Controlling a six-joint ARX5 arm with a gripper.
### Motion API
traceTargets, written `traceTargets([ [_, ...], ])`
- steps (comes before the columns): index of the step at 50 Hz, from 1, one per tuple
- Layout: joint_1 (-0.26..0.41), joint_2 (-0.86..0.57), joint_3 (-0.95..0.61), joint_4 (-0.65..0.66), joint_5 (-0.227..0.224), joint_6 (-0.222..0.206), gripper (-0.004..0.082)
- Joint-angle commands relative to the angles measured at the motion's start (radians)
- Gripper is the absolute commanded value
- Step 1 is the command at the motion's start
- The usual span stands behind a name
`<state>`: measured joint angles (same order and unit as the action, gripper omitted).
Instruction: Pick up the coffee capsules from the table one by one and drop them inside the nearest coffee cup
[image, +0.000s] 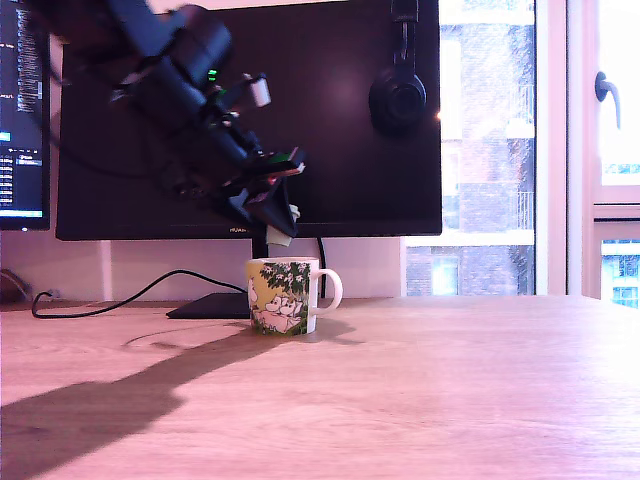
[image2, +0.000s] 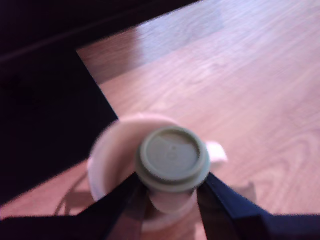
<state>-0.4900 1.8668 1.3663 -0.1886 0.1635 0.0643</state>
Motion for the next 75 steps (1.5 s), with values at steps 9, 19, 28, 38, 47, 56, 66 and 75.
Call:
traceTargets([
  [9,0.004,0.108,0.16,-0.166,-0.015,0.042,0.0213],
  [19,0.006,0.159,0.251,-0.28,-0.016,0.051,0.0213],
  [28,0.01,0.162,0.253,-0.302,-0.021,0.052,0.0213],
  [38,0.01,0.162,0.253,-0.305,-0.027,0.053,0.0213],
  [47,0.01,0.162,0.253,-0.292,-0.028,0.05,0.0289],
  [56,0.011,0.162,0.253,-0.283,-0.031,0.048,0.0777],
  [66,0.01,0.162,0.253,-0.261,-0.03,0.048,0.0775],
  [75,0.01,0.148,0.253,-0.263,-0.024,0.048,0.0603],
])
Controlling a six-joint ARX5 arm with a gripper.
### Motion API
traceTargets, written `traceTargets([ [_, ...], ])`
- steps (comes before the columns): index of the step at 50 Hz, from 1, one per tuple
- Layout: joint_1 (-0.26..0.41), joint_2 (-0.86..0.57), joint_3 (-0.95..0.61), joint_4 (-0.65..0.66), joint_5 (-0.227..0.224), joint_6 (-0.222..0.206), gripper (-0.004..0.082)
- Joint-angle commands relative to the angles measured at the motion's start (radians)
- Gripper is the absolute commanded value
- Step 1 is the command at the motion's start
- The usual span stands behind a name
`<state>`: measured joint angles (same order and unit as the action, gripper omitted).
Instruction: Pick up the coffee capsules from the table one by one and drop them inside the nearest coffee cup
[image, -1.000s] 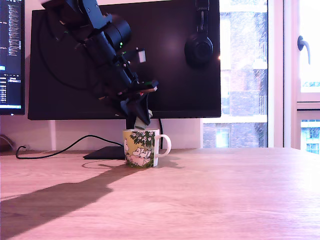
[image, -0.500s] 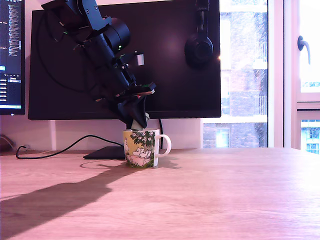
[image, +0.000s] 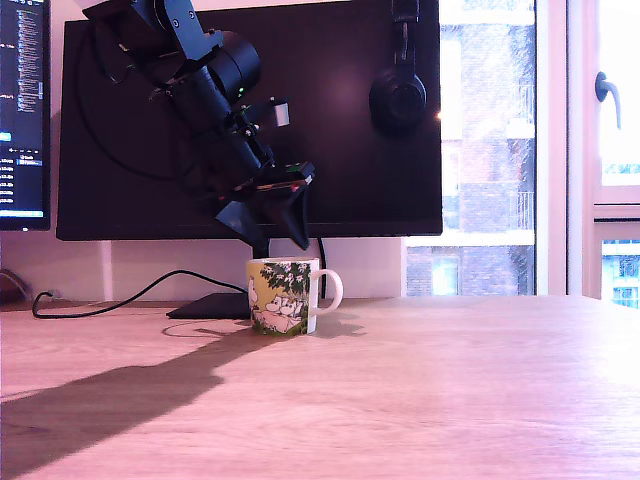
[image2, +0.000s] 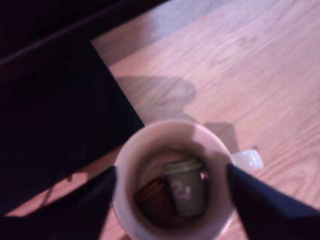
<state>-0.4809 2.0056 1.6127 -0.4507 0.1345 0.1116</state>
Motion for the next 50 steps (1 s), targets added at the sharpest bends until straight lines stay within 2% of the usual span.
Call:
traceTargets([
  [1,0.001,0.006,0.006,-0.003,0.005,0.001,0.0564],
  [5,0.001,-0.018,0.006,-0.009,0.015,0.001,0.0343],
  [8,0.001,-0.038,0.006,-0.011,0.016,0.001,0.0137],
  [10,0.001,-0.05,0.006,-0.016,0.019,0.001,0.0036],
  [12,0.002,-0.061,0.006,-0.022,0.024,0.001,-0.0028],
  [19,0.014,-0.092,-0.003,-0.027,0.053,0.0,-0.0019],
  [26,0.023,-0.143,-0.064,0.038,0.063,-0.002,-0.0019],
  [39,0.069,-0.312,-0.331,0.213,0.076,-0.038,-0.0019],
  [40,0.074,-0.328,-0.357,0.235,0.077,-0.053,-0.0019],
  [43,0.093,-0.373,-0.432,0.278,0.084,-0.058,-0.0019],
  [44,0.1,-0.39,-0.457,0.293,0.087,-0.075,-0.0019],
  [46,0.115,-0.421,-0.509,0.323,0.087,-0.077,-0.0019],
  [47,0.121,-0.435,-0.53,0.335,0.087,-0.091,-0.0019],
  [50,0.145,-0.486,-0.603,0.377,0.087,-0.095,-0.0019],
])
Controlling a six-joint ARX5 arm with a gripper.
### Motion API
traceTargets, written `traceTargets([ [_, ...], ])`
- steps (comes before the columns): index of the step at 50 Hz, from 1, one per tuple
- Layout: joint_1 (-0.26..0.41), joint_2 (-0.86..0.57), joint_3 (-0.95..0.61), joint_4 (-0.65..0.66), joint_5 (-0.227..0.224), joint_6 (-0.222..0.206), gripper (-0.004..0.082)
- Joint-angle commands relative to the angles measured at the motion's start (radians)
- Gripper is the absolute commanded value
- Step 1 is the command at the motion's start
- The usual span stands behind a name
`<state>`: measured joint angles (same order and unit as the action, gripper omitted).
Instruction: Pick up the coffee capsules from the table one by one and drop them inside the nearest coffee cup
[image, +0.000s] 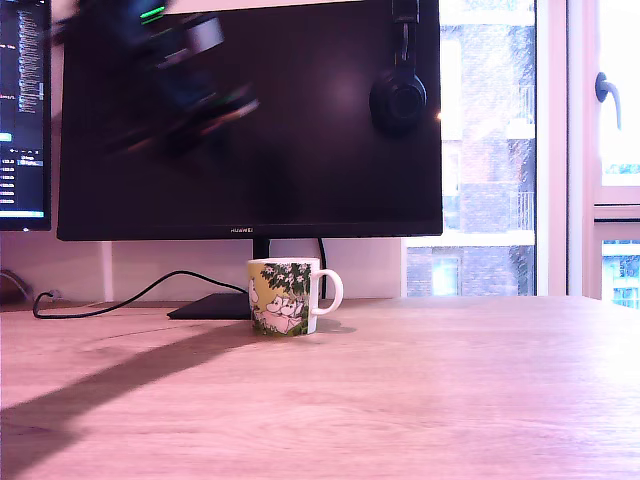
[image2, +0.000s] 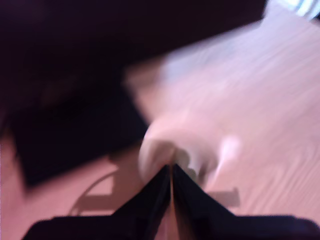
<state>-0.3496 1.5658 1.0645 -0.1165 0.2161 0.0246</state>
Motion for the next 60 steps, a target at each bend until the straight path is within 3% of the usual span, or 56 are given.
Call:
traceTargets([
  [1,0.022,-0.061,-0.08,0.058,0.005,-0.027,-0.0019],
  [7,0.073,-0.161,-0.227,0.146,0.005,-0.052,-0.0019],
  [8,0.082,-0.179,-0.25,0.159,0.004,-0.071,-0.0019],
  [24,0.192,-0.468,-0.577,0.298,-0.023,-0.123,-0.0019],
  [34,0.238,-0.628,-0.685,0.297,-0.023,-0.125,-0.0019],
  [41,0.262,-0.724,-0.741,0.288,-0.021,-0.152,-0.0019],
  [60,0.269,-0.984,-0.767,0.128,-0.015,-0.19,-0.0019],
])
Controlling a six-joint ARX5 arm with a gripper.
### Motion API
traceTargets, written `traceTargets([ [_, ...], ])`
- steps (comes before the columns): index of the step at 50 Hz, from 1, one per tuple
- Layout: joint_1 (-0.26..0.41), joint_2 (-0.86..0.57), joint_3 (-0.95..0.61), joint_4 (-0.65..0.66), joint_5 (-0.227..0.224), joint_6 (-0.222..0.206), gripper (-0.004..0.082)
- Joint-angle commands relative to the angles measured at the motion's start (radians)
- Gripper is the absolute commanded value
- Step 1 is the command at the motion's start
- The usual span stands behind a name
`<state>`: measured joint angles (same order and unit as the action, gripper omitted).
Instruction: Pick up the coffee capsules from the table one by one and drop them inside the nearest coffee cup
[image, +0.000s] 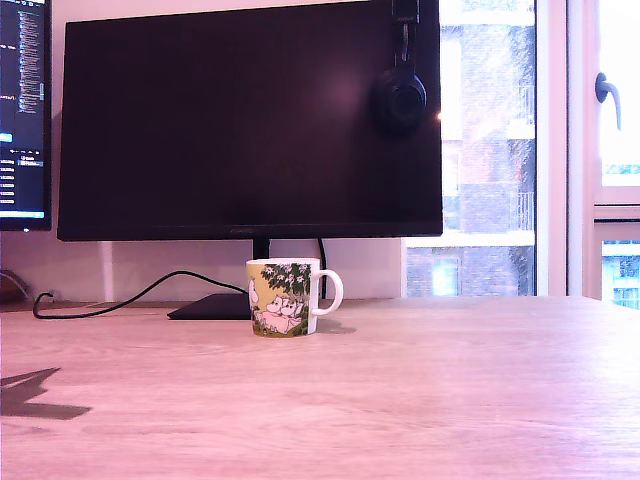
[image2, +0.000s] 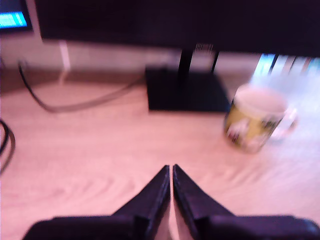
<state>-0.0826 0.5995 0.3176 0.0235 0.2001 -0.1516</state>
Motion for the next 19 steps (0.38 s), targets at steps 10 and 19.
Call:
traceTargets([
  [10,0.002,-0.137,-0.02,-0.106,0.0,-0.025,-0.0019],
  [19,0.002,-0.21,-0.02,-0.137,-0.011,-0.033,-0.0019],
])
